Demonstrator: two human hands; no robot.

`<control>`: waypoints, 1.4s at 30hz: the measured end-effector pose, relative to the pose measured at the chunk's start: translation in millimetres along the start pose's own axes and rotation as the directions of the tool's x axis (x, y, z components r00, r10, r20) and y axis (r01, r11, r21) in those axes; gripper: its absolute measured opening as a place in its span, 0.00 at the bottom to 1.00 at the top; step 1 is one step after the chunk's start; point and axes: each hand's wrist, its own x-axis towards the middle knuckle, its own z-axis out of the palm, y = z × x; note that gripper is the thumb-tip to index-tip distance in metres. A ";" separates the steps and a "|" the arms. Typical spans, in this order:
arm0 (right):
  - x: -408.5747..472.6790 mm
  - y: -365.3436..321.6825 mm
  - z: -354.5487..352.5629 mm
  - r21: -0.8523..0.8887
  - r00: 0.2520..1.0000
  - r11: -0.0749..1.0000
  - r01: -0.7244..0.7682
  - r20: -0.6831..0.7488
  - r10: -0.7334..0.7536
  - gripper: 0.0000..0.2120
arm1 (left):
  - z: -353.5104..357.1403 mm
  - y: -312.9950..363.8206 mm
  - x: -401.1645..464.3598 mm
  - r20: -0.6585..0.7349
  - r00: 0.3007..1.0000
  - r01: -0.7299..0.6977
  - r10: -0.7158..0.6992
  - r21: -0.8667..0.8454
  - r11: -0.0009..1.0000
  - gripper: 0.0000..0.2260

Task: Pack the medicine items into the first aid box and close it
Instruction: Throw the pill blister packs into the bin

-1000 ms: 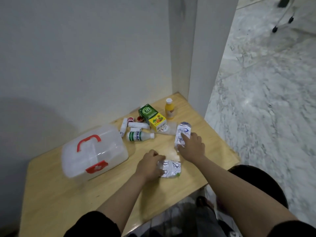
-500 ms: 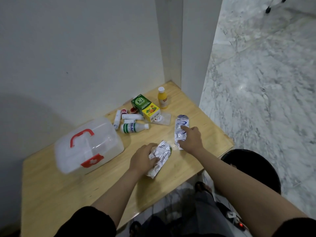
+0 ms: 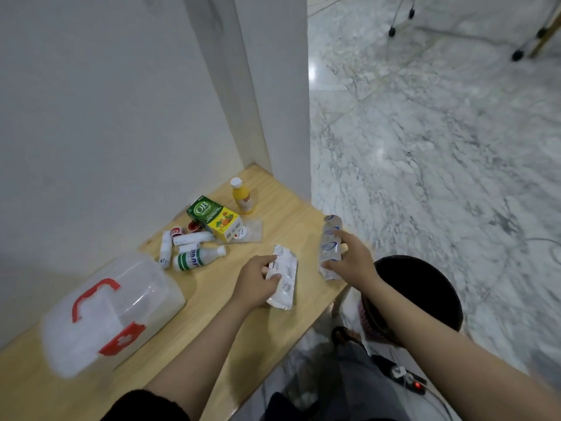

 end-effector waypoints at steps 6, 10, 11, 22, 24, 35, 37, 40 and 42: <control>-11.9 46.3 -70.7 0.100 0.963 0.989 -0.111 -0.235 0.132 0.37 | 51.6 75.1 39.6 0.173 0.969 -0.174 0.178 -0.033 0.984 0.25; -20.7 94.7 -105.0 0.168 0.903 0.955 -0.243 -0.321 0.286 0.37 | 106.4 124.9 62.7 0.313 0.908 -0.295 0.280 -0.001 0.956 0.27; -22.8 107.8 -111.0 0.165 0.888 0.949 -0.268 -0.340 0.310 0.36 | 121.7 136.3 67.5 0.350 0.887 -0.326 0.302 0.010 0.945 0.28; -17.1 237.4 -128.6 0.222 0.748 0.799 -0.560 -0.279 0.602 0.28 | 289.5 154.4 112.4 0.679 0.728 -0.344 0.092 0.245 0.906 0.29; -11.0 260.7 -127.2 0.218 0.726 0.772 -0.596 -0.263 0.635 0.25 | 315.5 146.1 122.2 0.709 0.705 -0.312 0.031 0.270 0.911 0.29; 1.2 323.5 -123.2 0.148 0.669 0.685 -0.714 -0.148 0.729 0.32 | 382.8 116.7 146.5 0.739 0.639 -0.277 -0.213 0.479 0.833 0.32; 0.6 317.6 -121.7 0.155 0.675 0.693 -0.704 -0.155 0.721 0.31 | 375.4 118.1 142.6 0.730 0.657 -0.284 -0.189 0.471 0.835 0.32; 2.4 296.8 -121.4 0.171 0.708 0.727 -0.665 -0.167 0.686 0.30 | 355.8 128.9 137.4 0.700 0.704 -0.285 -0.124 0.438 0.852 0.32; 5.4 276.3 -122.3 0.167 0.746 0.771 -0.614 -0.197 0.637 0.30 | 336.3 141.3 134.4 0.675 0.736 -0.298 -0.051 0.391 0.870 0.31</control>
